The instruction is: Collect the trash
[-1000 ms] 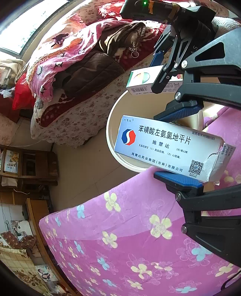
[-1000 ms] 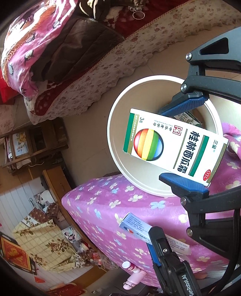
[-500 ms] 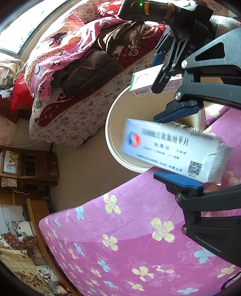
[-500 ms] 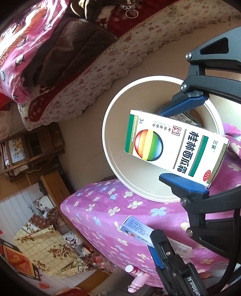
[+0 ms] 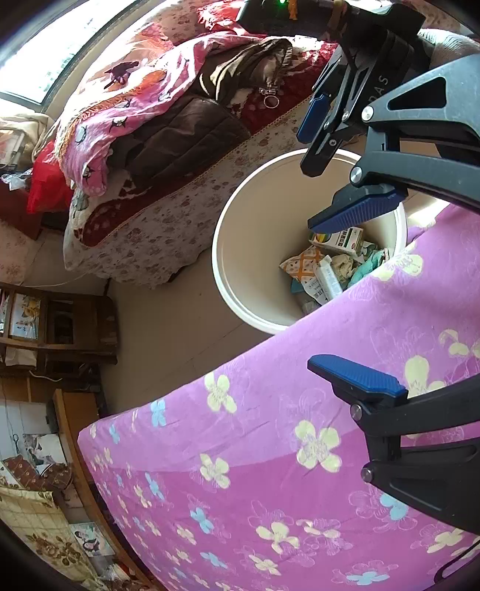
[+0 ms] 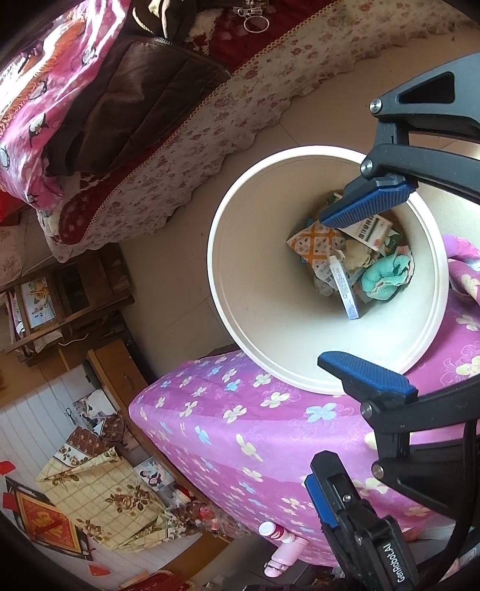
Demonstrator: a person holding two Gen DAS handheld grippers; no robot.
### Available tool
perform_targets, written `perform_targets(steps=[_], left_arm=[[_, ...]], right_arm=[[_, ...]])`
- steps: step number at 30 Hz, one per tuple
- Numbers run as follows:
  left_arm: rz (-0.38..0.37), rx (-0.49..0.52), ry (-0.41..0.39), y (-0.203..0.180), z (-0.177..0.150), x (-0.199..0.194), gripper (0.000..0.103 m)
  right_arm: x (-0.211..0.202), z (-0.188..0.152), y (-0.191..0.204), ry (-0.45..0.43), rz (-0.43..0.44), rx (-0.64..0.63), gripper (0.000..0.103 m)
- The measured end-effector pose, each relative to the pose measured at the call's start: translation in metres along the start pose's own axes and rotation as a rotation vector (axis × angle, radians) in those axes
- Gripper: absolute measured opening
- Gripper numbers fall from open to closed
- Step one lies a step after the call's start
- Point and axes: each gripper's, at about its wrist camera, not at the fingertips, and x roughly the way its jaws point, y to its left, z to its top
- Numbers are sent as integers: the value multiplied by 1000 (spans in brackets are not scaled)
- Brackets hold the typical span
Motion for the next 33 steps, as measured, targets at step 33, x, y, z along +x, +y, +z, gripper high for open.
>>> perform_targets(steps=[33], left_arm=[[183, -29, -408, 43, -52, -150, 69]], right_arm=[[-129, -36, 106, -331, -63, -184, 73]])
